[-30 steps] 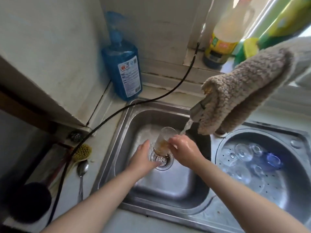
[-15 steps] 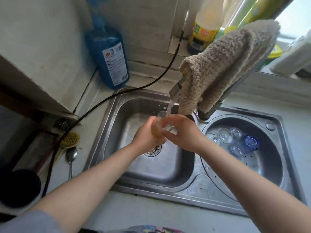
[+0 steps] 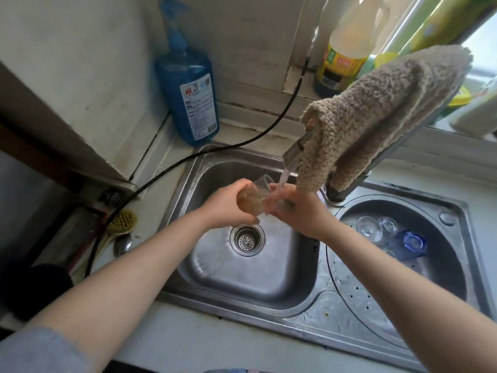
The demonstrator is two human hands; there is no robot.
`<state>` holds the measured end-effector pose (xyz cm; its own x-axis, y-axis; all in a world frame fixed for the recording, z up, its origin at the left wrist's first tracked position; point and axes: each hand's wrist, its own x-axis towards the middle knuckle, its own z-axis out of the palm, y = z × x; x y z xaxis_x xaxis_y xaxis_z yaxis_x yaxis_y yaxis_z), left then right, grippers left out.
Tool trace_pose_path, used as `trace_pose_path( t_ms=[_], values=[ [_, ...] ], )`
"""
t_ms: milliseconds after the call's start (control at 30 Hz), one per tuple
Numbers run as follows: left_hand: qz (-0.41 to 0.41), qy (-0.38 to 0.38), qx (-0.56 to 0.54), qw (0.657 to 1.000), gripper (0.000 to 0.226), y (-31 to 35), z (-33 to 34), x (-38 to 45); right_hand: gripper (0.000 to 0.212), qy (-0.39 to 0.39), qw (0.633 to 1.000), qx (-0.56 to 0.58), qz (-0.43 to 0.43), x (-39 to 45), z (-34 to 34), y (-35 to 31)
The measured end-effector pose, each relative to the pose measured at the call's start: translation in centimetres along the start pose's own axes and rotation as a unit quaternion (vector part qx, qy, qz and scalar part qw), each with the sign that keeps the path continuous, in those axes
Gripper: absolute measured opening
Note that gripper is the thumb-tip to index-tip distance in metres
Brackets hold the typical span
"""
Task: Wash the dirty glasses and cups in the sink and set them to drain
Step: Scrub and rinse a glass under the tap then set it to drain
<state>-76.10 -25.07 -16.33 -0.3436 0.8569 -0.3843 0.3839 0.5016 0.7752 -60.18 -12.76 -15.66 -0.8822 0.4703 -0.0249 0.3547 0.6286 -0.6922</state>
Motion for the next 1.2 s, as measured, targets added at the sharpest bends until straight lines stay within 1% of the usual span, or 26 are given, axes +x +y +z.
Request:
trace_pose_path(
  t_ms=[33,67,133,200,267,333,400,433,467,500,600,667,733,767,833,867,900,933,967,1000,1033,1067,1100,1133,1167,1200],
  values=[
    [-0.016,-0.022,-0.063,0.998,0.061,0.2,0.0,-0.4,0.017,0.041,0.997,0.048,0.04,-0.2,-0.3,0.0],
    [-0.03,-0.051,-0.112,0.992,0.058,0.3,0.1,-0.8,0.016,0.062,0.99,0.104,0.069,-0.5,-0.5,-0.1],
    [-0.052,-0.12,-0.176,0.976,0.054,0.4,0.8,-1.6,0.011,0.061,0.963,0.236,0.113,-0.7,-0.5,-0.6],
    [-0.109,-0.177,-0.238,0.949,0.05,0.4,1.7,-2.3,0.008,0.044,0.931,0.318,0.172,-0.8,0.1,-0.9],
    [-0.188,-0.208,-0.299,0.912,0.051,0.4,2.5,-2.9,0.013,0.018,0.912,0.335,0.235,-0.8,1.0,-0.8],
    [-0.244,-0.217,-0.369,0.87,0.048,0.2,3.1,-3.4,0.013,-0.017,0.904,0.323,0.28,-0.8,1.6,-0.5],
    [-0.279,-0.215,-0.427,0.833,0.046,0.3,3.4,-3.8,0.013,-0.033,0.893,0.32,0.314,-0.8,1.9,-0.4],
    [-0.283,-0.216,-0.442,0.823,0.046,0.2,3.5,-3.9,0.013,-0.032,0.888,0.328,0.321,-0.7,1.9,-0.6],
    [-0.278,-0.214,-0.442,0.825,0.047,0.2,3.6,-3.8,0.014,-0.031,0.887,0.335,0.315,-0.6,1.7,-0.7],
    [-0.266,-0.208,-0.427,0.839,0.048,0.1,3.7,-3.7,0.014,-0.029,0.895,0.335,0.294,-0.5,1.5,-0.7],
    [-0.2,-0.147,-0.334,0.91,0.056,-0.4,3.9,-3.1,0.005,-0.045,0.947,0.256,0.188,0.1,0.0,-0.9],
    [-0.142,-0.086,-0.238,0.957,0.061,-0.5,4.0,-2.4,0.003,-0.106,0.967,0.188,0.137,0.5,-1.0,-1.4],
    [-0.09,-0.021,-0.145,0.985,0.06,-0.3,4.0,-1.5,0.011,-0.175,0.977,0.097,0.073,0.4,-1.4,-2.1],
    [-0.058,0.016,-0.095,0.994,0.056,-0.2,4.0,-1.0,0.018,-0.186,0.981,0.045,0.033,0.2,-1.4,-2.6],
    [0.002,0.069,-0.02,0.997,0.055,0.1,3.7,-0.2,0.037,-0.205,0.976,-0.064,-0.026,0.0,-1.2,-2.7],
    [0.024,0.079,0.006,0.997,0.057,0.3,3.5,0.1,0.047,-0.217,0.964,-0.141,-0.055,0.0,-1.1,-2.5],
    [0.044,0.075,0.029,0.996,0.061,0.4,3.2,0.3,0.053,-0.254,0.933,-0.237,-0.097,0.1,-1.1,-2.5],
    [0.062,0.062,0.05,0.995,0.066,0.6,2.8,0.4,0.055,-0.261,0.891,-0.332,-0.164,0.3,-1.2,-2.4],
    [0.075,0.043,0.069,0.994,0.069,0.8,2.6,0.5,0.053,-0.242,0.852,-0.394,-0.247,0.9,-1.6,-2.0],
    [0.086,0.023,0.082,0.993,0.069,1.1,2.5,0.5,0.047,-0.224,0.835,-0.415,-0.284,1.6,-2.0,-2.0],
    [0.09,0.01,0.087,0.992,0.067,1.3,2.3,0.5,0.038,-0.207,0.828,-0.428,-0.298,2.0,-2.5,-1.6],
    [0.09,0.007,0.086,0.992,0.066,1.4,2.2,0.6,0.031,-0.221,0.847,-0.397,-0.275,2.3,-2.8,-1.8],
    [0.088,0.015,0.088,0.992,0.065,1.5,2.0,0.7,0.03,-0.231,0.852,-0.395,-0.254,2.6,-2.7,-1.7],
    [0.087,0.03,0.098,0.991,0.065,1.5,1.8,0.9,0.035,-0.223,0.864,-0.384,-0.238,2.6,-2.3,-1.7],
    [0.092,0.052,0.122,0.987,0.064,1.6,1.6,1.0,0.043,-0.204,0.865,-0.404,-0.219,2.6,-1.6,-1.8],
    [0.099,0.075,0.154,0.98,0.063,1.7,1.5,1.2,0.052,-0.212,0.884,-0.378,-0.177,2.8,-0.8,-1.7]
  ],
)
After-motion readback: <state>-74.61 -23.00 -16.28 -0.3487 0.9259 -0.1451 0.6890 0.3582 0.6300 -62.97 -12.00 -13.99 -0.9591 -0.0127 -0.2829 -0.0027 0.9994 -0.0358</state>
